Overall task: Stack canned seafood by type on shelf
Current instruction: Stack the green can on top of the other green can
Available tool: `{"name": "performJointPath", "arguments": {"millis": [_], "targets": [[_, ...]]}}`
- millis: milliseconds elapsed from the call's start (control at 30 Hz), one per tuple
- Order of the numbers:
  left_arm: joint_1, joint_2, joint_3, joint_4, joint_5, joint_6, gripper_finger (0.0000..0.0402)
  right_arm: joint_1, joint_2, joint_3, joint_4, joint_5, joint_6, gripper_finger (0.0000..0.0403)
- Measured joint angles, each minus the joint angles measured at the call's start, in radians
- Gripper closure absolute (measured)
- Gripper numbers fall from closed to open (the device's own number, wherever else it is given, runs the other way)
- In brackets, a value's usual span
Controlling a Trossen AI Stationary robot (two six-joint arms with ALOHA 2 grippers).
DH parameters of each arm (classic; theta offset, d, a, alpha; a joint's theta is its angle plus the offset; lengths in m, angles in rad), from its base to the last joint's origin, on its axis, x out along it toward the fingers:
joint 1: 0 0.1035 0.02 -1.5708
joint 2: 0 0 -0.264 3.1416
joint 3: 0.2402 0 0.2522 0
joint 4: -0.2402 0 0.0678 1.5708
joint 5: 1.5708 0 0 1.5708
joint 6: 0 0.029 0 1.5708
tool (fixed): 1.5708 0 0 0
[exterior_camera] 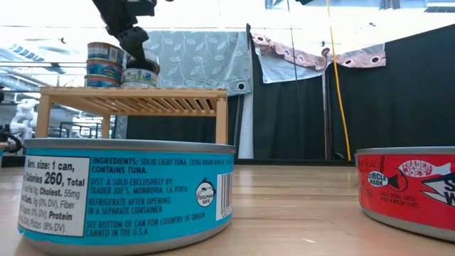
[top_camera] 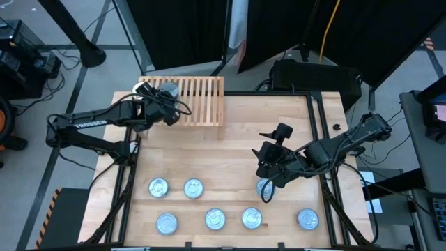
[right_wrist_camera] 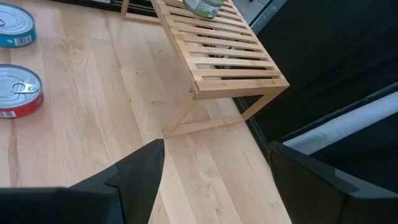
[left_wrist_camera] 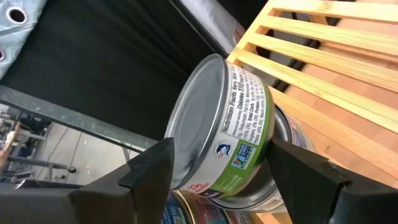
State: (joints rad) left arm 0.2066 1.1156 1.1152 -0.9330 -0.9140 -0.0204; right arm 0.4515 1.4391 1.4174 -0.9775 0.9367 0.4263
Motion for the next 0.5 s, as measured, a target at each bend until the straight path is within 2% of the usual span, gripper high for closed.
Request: {"name": "performJointPath", "arguments": {"millis": [333,500], "targets": [[0.009,0.000,0.000,0.007,0.025,-0.003,0.0155,0.000,0.000,0.000,0.004,0.000,0.000,0.0124],[0.033,0.000,0.000,0.006,0.136,-0.050,0.0155,0.000,0.000,0.000,0.005,0.000,0.000,0.0124]]}}
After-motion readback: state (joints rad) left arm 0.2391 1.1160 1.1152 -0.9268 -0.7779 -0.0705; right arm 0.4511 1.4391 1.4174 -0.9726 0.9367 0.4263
